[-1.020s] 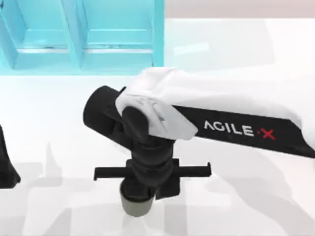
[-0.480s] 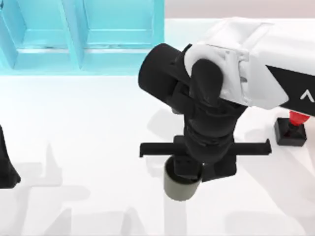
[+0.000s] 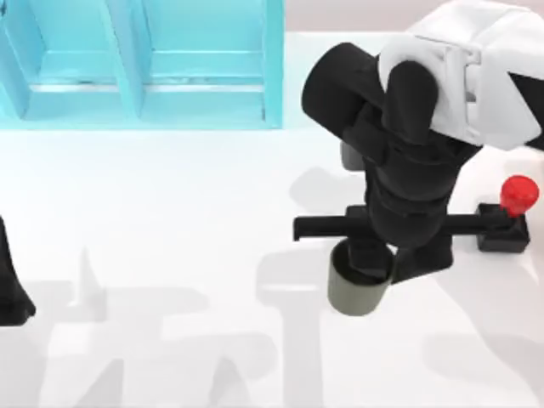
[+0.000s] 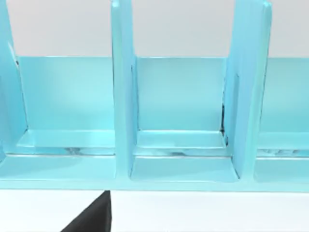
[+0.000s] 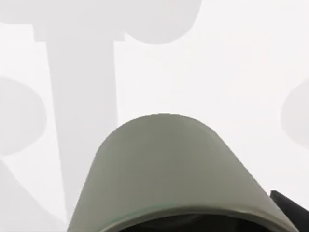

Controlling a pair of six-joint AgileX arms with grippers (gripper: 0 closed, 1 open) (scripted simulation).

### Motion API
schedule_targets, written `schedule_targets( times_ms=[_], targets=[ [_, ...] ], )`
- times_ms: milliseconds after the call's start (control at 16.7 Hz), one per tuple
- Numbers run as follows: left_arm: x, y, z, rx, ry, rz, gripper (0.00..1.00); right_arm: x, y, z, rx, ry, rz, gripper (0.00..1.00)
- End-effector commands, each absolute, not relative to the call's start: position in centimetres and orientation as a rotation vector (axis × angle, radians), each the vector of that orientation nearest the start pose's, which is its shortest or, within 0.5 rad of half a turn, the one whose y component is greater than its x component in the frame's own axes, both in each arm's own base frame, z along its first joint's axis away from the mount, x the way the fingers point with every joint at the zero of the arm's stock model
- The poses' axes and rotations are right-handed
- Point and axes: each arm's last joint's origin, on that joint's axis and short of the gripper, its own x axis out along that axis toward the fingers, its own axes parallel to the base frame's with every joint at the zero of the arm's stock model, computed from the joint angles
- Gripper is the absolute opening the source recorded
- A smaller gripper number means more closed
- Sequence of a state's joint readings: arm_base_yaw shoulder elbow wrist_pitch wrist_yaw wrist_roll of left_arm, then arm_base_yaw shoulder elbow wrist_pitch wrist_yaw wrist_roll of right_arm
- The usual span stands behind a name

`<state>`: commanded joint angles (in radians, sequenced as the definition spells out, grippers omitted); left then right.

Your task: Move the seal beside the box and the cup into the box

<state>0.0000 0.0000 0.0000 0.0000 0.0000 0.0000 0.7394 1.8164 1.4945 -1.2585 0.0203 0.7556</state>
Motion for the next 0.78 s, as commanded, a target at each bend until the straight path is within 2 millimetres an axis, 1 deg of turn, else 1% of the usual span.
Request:
schedule_targets(
  times_ms=[60, 180, 300, 420, 480, 600, 780],
  targets=[
    [10.6, -0.1, 16.0, 0.0, 0.0, 0.0, 1.0, 26.0, 21.5, 23.7, -0.008, 1.56, -0.032, 0.0],
    [10.6, -0.1, 16.0, 0.0, 0.0, 0.0, 1.0, 28.1, 17.5, 23.8, -0.01, 1.549, -0.045, 0.0],
    [10.6, -0.1, 16.0, 0.0, 0.0, 0.0, 1.0, 29.7, 12.8, 23.9, -0.013, 1.537, -0.057, 0.0],
    [10.6, -0.1, 16.0, 0.0, 0.0, 0.0, 1.0, 30.6, 7.6, 24.1, -0.02, 1.527, -0.069, 0.0],
    [10.6, -0.1, 16.0, 0.0, 0.0, 0.0, 1.0, 30.7, 4.9, 24.1, -0.025, 1.523, -0.073, 0.0],
    [10.6, -0.1, 16.0, 0.0, 0.0, 0.0, 1.0, 30.3, -0.3, 24.2, -0.036, 1.519, -0.082, 0.0],
    [10.6, -0.1, 16.0, 0.0, 0.0, 0.0, 1.0, 28.2, -7.2, 24.0, -0.048, 1.526, -0.086, 0.0]
  ],
)
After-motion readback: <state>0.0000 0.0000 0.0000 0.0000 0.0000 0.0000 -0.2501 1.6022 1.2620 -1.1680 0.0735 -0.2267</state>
